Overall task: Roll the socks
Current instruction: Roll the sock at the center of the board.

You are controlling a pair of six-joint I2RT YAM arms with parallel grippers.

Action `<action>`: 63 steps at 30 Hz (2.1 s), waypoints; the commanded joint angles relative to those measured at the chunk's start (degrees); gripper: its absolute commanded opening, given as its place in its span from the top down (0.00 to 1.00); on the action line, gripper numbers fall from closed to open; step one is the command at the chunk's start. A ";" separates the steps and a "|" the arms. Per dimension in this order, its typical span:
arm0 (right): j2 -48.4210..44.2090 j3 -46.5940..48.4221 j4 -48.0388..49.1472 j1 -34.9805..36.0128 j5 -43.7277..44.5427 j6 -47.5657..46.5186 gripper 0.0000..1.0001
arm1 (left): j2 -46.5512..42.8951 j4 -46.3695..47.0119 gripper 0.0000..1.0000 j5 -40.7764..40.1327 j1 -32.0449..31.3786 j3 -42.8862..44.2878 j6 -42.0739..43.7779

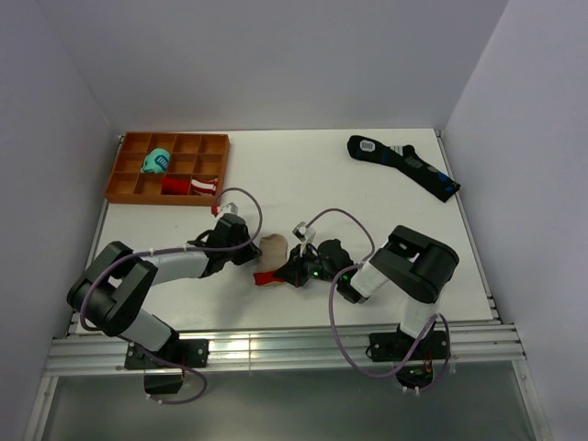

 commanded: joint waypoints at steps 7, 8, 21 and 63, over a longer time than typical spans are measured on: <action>-3.99 1.68 -23.12 -0.70 1.73 -2.67 1.00 | -3.60 -6.27 1.00 -6.42 0.70 -4.78 -1.98; -3.99 2.82 -24.28 -0.70 1.64 -2.67 1.00 | -3.33 -6.45 1.00 -6.42 0.79 -4.60 -1.98; -2.15 13.90 -47.48 -2.81 -0.29 -2.75 1.00 | -4.29 -4.08 1.00 -5.54 1.58 -7.06 -2.77; 14.99 37.02 -79.40 -6.41 -11.36 -8.56 1.00 | -35.49 17.80 0.55 3.51 0.79 -28.41 3.03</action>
